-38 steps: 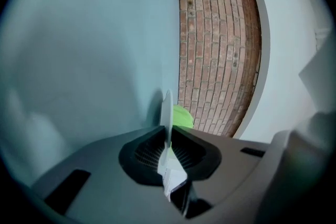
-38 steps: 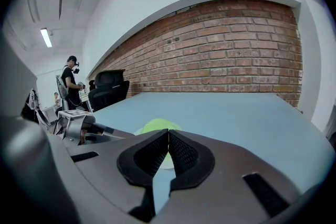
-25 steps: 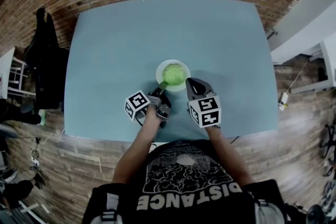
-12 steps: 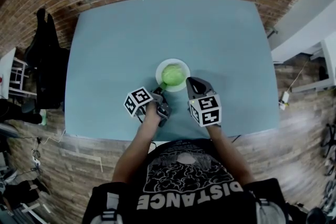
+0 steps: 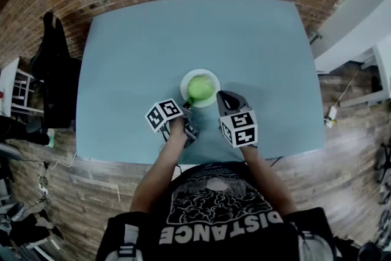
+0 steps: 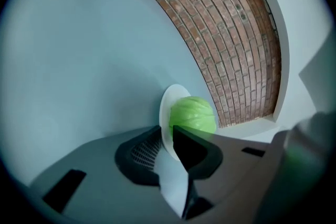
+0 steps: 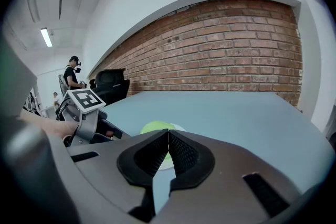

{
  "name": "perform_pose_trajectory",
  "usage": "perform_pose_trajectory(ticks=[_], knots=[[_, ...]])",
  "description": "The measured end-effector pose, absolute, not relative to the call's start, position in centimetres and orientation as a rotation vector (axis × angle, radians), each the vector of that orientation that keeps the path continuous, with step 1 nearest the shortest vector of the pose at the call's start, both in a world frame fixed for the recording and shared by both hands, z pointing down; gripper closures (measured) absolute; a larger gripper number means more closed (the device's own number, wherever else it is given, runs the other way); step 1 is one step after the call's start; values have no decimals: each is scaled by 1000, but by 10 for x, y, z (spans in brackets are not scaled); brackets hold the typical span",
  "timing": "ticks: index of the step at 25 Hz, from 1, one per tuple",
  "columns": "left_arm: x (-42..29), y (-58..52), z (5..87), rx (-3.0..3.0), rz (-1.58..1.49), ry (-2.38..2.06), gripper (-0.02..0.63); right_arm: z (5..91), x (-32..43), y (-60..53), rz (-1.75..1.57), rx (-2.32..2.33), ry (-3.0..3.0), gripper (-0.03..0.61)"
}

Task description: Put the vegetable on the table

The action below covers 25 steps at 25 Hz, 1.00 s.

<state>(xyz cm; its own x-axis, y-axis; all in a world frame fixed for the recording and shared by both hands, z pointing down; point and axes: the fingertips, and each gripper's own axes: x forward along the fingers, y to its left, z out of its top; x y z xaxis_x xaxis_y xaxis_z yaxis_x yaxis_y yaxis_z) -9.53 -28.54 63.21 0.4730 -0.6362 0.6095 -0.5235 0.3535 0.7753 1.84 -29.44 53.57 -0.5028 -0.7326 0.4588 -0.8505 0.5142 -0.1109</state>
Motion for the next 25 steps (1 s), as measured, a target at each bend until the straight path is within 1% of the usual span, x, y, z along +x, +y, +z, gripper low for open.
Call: perform_pose_trajectory(ticks=[11,25], knots=[[-94,-284,632,1422,171,-1246,556,535,18,-292,467,1318,-2406,569],[-98,-288,629,1568,487,-1350,524,536,18,-289,459,1339,-2401,569]])
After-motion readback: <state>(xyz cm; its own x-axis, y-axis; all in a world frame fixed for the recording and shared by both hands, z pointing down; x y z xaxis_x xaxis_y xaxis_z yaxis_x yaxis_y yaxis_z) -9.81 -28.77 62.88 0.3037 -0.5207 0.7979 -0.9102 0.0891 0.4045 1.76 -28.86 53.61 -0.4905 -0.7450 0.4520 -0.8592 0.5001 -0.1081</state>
